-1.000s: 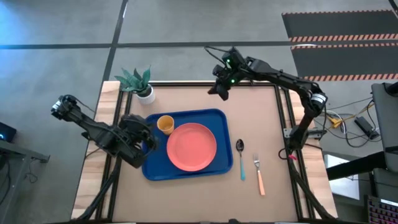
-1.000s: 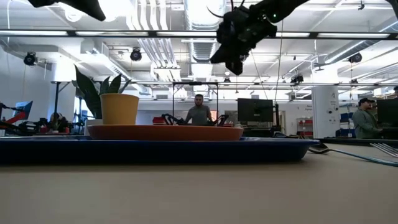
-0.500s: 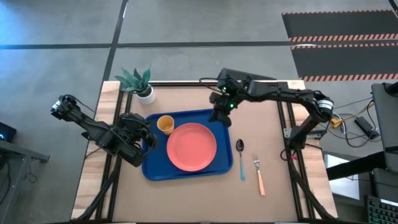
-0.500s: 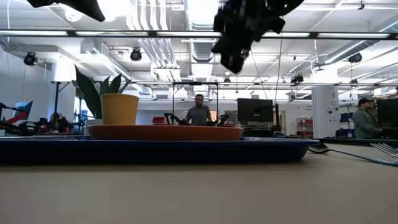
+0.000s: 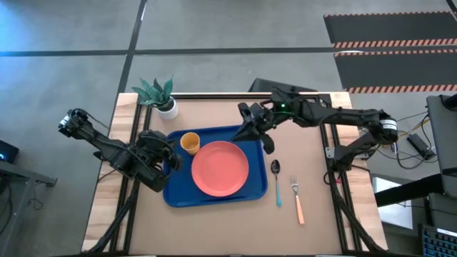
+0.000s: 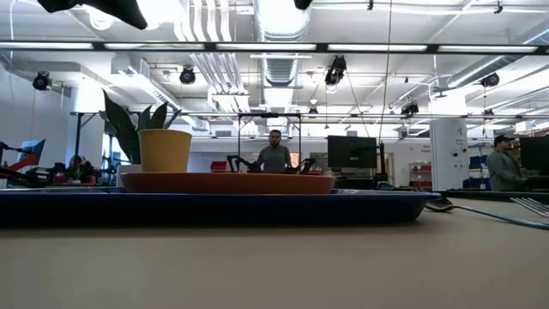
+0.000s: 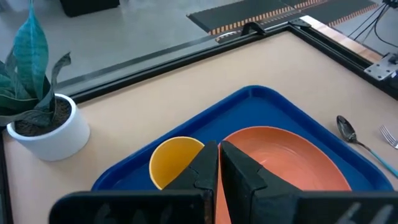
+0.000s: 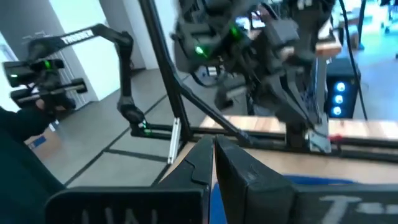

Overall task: Pick and place plate/cup/fork/spoon on tray
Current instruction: Adjust the blue tray

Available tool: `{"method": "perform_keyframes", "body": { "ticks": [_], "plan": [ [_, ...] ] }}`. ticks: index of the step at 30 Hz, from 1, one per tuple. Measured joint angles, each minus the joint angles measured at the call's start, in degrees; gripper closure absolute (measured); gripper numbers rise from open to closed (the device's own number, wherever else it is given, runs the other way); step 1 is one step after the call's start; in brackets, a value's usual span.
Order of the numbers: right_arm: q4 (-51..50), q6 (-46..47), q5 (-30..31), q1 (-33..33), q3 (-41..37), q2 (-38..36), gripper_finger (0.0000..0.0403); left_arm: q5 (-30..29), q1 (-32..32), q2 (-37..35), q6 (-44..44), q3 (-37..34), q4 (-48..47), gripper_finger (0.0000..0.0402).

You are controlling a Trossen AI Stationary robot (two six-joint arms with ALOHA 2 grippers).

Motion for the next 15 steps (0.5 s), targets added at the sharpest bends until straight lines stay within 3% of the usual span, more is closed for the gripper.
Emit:
{"method": "perform_keyframes", "body": {
  "ticks": [15],
  "plan": [
    [-5.9, 1.4, 0.0, 0.4, -0.1, -3.5, 0.0394, 2.4, 0.0, 0.2, 0.0, -2.0, 1.6, 0.0402]
  ]
}}
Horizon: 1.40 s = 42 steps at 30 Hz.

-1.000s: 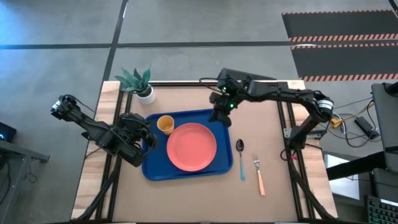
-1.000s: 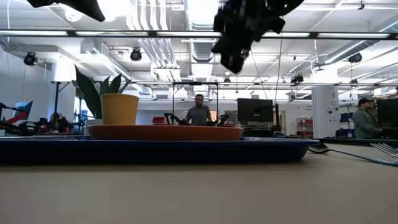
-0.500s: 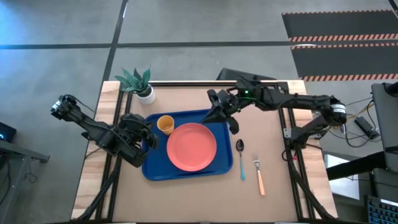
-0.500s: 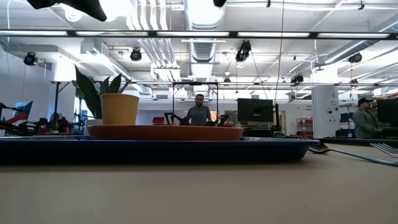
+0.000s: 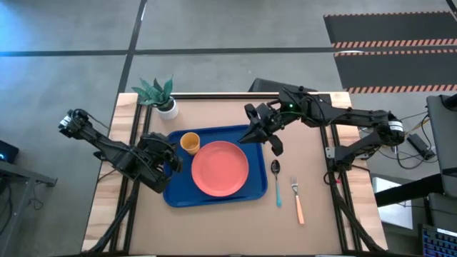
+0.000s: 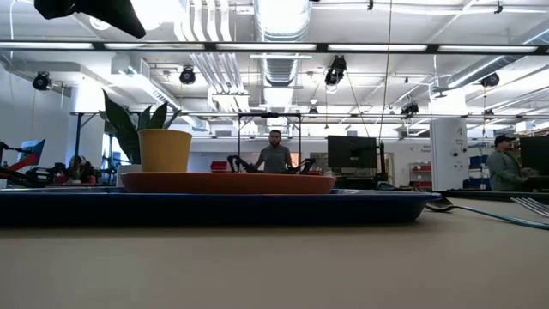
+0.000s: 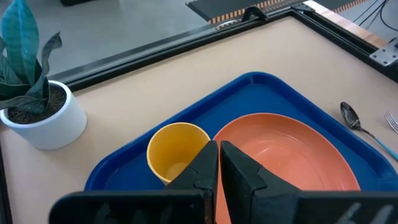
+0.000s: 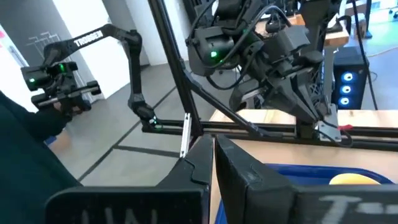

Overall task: Pick and place plate/cup/fork/spoon on tray
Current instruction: Adjust the blue tray

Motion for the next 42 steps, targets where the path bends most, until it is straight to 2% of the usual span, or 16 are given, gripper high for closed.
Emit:
{"method": "perform_keyframes", "body": {
  "ticks": [13, 20, 42],
  "plan": [
    [1.0, -0.1, 0.0, 0.0, 0.0, 3.5, 0.0394, 0.0, 0.0, 0.0, 0.0, 0.1, 0.4, 0.0402],
    [9.8, 2.8, -0.2, 0.1, 0.0, 5.5, 0.0394, 0.0, 0.0, 0.0, 0.0, 0.0, 1.0, 0.0402],
    [8.9, 2.1, -4.5, 0.1, 5.0, 5.6, 0.0394, 0.0, 0.0, 0.0, 0.0, 0.0, 1.1, 0.0402]
  ]
}}
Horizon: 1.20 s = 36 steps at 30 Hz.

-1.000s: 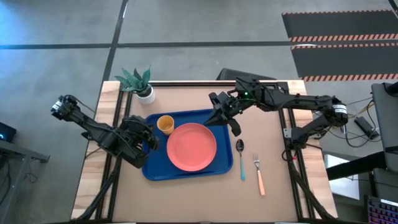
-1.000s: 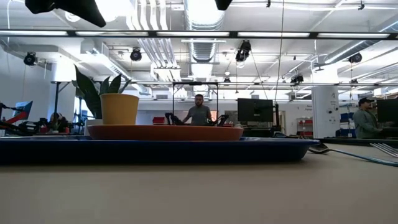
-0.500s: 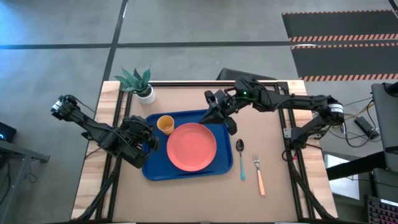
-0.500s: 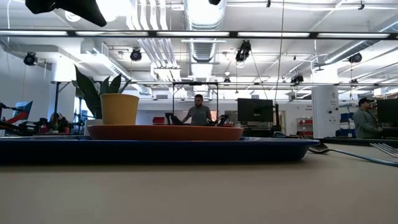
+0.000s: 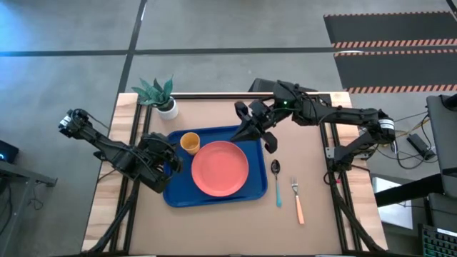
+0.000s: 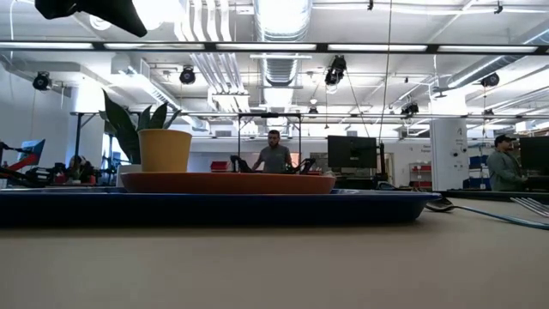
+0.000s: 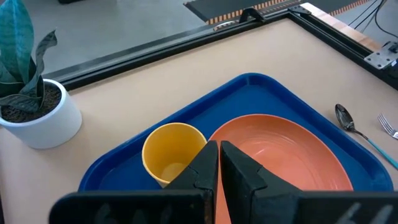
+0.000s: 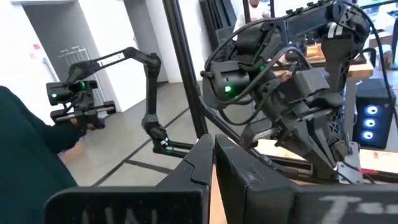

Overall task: Pick and place plate/cup/fork/spoon on tray
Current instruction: Adjust the blue tray

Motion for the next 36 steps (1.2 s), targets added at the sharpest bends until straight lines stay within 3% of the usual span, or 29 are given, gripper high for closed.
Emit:
{"method": "perform_keyframes", "body": {
  "ticks": [4, 7, 14, 19, 31, 36],
  "plan": [
    [-0.8, -2.1, 1.5, -0.1, 2.0, 0.0, 0.0394, 0.0, 0.0, 0.0, 0.0, 0.0, 0.0, 0.0402],
    [-7.6, -5.1, 2.5, -0.9, 5.2, -0.6, 0.0394, 0.0, 0.0, 0.0, 0.0, 0.0, 0.1, 0.0402],
    [-32.1, -15.3, 20.7, -1.2, 15.6, -1.6, 0.0394, -0.1, 0.0, 0.0, 0.0, 0.0, 0.2, 0.0402],
    [-41.7, -16.9, 26.5, -1.2, 21.6, -1.5, 0.0387, -0.3, 0.0, 0.0, 0.0, 0.0, 0.2, 0.0402],
    [-55.8, -17.8, 45.1, -1.2, 28.7, -1.4, 0.028, -0.3, 0.0, 0.0, 0.0, 0.0, 0.2, 0.0402],
    [-56.9, -16.3, 47.0, -1.2, 29.0, -1.4, 0.0257, -0.3, 0.0, 0.0, 0.0, 0.0, 0.1, 0.0402]
  ]
}}
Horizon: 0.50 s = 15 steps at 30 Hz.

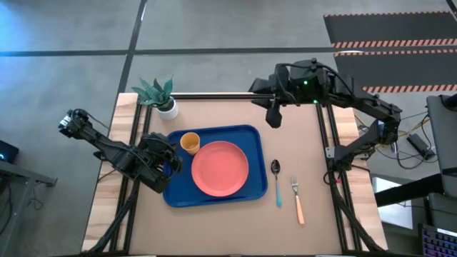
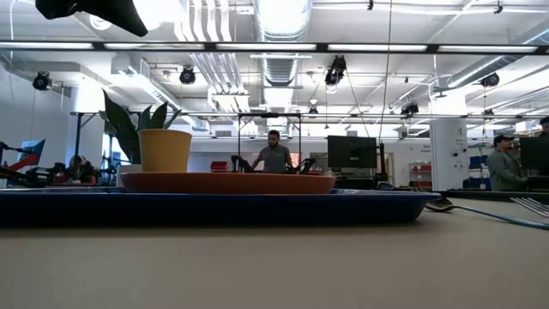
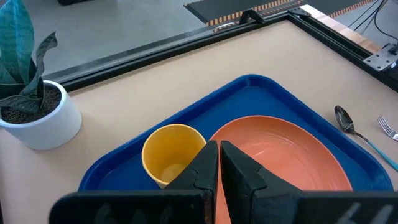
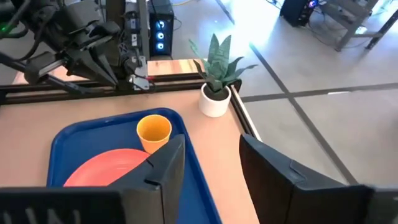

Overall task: Pick and place plate/cup/fork/spoon on tray
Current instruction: Adjust the blue tray

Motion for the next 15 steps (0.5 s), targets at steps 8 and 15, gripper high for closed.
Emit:
{"method": "perform_keyframes", "body": {
  "ticks": [8, 15],
  "plan": [
    [-0.1, 0.5, 1.9, 0.0, -1.1, 0.1, 0.0255, 0.0, 0.0, 0.0, 0.4, 0.0, -0.1, 0.0402],
    [-0.1, 0.0, 6.9, 0.0, -1.1, 0.1, 0.0255, 0.0, 0.0, 0.0, 0.4, 0.0, -0.1, 0.0402]
  ]
}}
